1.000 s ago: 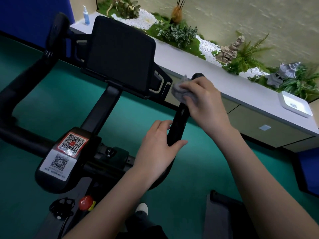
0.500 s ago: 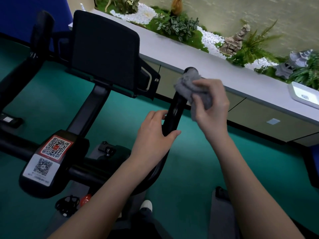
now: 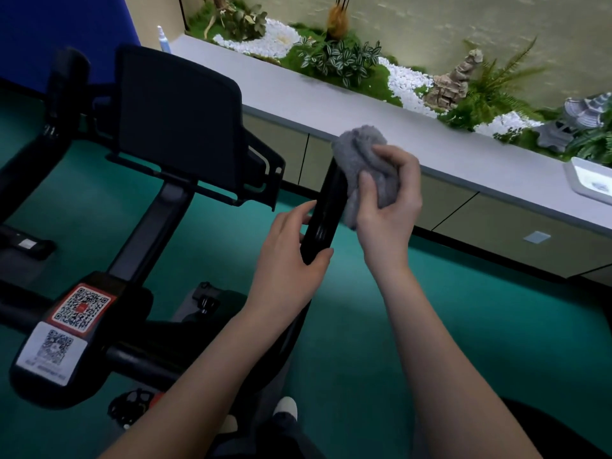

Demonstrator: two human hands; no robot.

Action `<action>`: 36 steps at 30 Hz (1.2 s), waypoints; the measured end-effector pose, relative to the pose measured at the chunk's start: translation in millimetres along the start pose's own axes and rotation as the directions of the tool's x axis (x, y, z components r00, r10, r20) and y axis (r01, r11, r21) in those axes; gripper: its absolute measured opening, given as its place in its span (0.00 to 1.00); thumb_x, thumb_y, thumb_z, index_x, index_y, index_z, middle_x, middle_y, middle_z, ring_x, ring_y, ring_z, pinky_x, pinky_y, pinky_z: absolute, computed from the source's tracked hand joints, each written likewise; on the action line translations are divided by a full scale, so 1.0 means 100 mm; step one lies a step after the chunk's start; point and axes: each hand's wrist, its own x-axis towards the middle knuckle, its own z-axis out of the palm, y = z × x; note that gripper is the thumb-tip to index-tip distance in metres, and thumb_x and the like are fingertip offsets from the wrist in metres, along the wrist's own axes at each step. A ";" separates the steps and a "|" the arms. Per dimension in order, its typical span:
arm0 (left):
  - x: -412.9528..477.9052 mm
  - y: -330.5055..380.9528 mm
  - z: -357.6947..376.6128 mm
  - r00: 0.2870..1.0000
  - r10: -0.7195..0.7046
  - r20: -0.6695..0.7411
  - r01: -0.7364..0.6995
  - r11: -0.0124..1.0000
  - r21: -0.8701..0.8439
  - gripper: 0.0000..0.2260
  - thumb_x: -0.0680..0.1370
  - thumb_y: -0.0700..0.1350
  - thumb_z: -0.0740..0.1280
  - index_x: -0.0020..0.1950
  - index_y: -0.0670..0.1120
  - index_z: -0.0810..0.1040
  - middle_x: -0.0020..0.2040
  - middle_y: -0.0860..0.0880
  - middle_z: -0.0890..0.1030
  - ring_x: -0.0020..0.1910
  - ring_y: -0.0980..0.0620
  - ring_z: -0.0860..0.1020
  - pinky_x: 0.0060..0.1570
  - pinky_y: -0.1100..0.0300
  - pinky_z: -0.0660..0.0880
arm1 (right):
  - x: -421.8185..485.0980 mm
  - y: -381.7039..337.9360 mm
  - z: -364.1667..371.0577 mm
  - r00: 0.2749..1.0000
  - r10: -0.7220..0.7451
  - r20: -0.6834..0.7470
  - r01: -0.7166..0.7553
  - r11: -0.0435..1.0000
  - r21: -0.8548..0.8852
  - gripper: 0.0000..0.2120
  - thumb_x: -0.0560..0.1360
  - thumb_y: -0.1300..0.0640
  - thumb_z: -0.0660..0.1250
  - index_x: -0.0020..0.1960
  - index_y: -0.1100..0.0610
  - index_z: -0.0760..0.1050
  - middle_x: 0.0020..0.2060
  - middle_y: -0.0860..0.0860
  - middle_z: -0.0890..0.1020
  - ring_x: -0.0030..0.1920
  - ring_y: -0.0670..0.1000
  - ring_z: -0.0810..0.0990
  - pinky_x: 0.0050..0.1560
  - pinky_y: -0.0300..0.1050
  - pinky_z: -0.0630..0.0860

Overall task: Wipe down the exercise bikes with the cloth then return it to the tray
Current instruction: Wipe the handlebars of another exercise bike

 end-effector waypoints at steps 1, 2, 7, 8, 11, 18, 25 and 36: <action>0.00 -0.01 0.01 1.000 -0.005 -0.005 0.005 1.000 -0.008 0.27 0.73 0.42 0.71 0.69 0.55 0.67 0.56 0.56 0.72 0.51 0.64 0.71 0.47 0.67 0.71 | 0.05 -0.01 0.00 0.999 0.037 -0.029 -0.036 0.999 0.035 0.14 0.72 0.72 0.64 0.54 0.58 0.73 0.50 0.53 0.77 0.54 0.50 0.76 0.59 0.42 0.71; 0.00 -0.01 0.02 1.000 -0.011 -0.009 0.011 1.000 -0.016 0.27 0.73 0.42 0.71 0.68 0.56 0.67 0.56 0.56 0.72 0.51 0.65 0.71 0.46 0.69 0.70 | 0.07 -0.02 0.00 0.996 0.070 -0.062 -0.065 0.995 0.070 0.14 0.73 0.71 0.64 0.55 0.58 0.72 0.51 0.51 0.77 0.55 0.48 0.76 0.59 0.42 0.72; 0.00 -0.02 0.02 0.999 -0.031 -0.022 0.030 0.998 -0.056 0.26 0.72 0.42 0.71 0.68 0.56 0.68 0.55 0.57 0.73 0.50 0.62 0.73 0.50 0.65 0.73 | -0.28 0.01 -0.04 0.962 0.236 -0.140 -0.201 0.953 0.225 0.14 0.74 0.71 0.64 0.56 0.58 0.71 0.51 0.49 0.76 0.55 0.47 0.76 0.62 0.46 0.73; 0.00 -0.02 0.02 0.999 -0.028 -0.024 0.027 0.998 -0.056 0.26 0.72 0.42 0.71 0.68 0.56 0.68 0.55 0.58 0.73 0.50 0.62 0.73 0.50 0.66 0.73 | -0.42 0.02 -0.02 0.952 0.275 -0.135 -0.238 0.941 0.240 0.15 0.74 0.71 0.63 0.56 0.57 0.70 0.51 0.49 0.76 0.55 0.47 0.76 0.61 0.46 0.72; -0.01 -0.02 0.01 0.999 -0.020 -0.026 0.019 0.999 -0.048 0.26 0.72 0.42 0.71 0.68 0.56 0.68 0.55 0.59 0.72 0.50 0.62 0.73 0.48 0.71 0.71 | -0.67 0.02 0.09 0.904 0.411 -0.121 -0.360 0.882 0.304 0.15 0.74 0.68 0.62 0.55 0.51 0.70 0.52 0.55 0.76 0.55 0.50 0.76 0.61 0.49 0.73; -0.01 -0.02 -0.02 1.000 -0.027 -0.003 0.027 0.998 -0.050 0.25 0.74 0.41 0.69 0.70 0.54 0.68 0.56 0.57 0.73 0.51 0.61 0.73 0.48 0.72 0.72 | -0.15 0.05 0.24 0.883 0.433 -0.179 -0.342 0.857 0.385 0.16 0.75 0.71 0.61 0.54 0.52 0.69 0.54 0.60 0.76 0.56 0.55 0.77 0.63 0.52 0.73; -0.02 -0.02 -0.01 0.999 -0.035 0.003 0.035 0.996 -0.083 0.24 0.74 0.41 0.69 0.69 0.55 0.69 0.55 0.58 0.73 0.51 0.62 0.73 0.47 0.74 0.70 | -0.09 0.18 0.12 0.905 0.412 -0.102 -0.339 0.846 0.413 0.13 0.76 0.69 0.64 0.55 0.55 0.71 0.52 0.56 0.77 0.54 0.51 0.78 0.61 0.50 0.74; -0.02 -0.02 -0.04 0.999 -0.041 0.034 0.044 0.994 -0.096 0.25 0.74 0.43 0.68 0.68 0.60 0.68 0.55 0.63 0.71 0.52 0.64 0.72 0.47 0.72 0.72 | -0.43 0.32 0.01 0.803 0.532 0.268 -0.596 0.719 0.358 0.13 0.75 0.68 0.66 0.52 0.51 0.77 0.48 0.45 0.83 0.52 0.44 0.81 0.53 0.40 0.76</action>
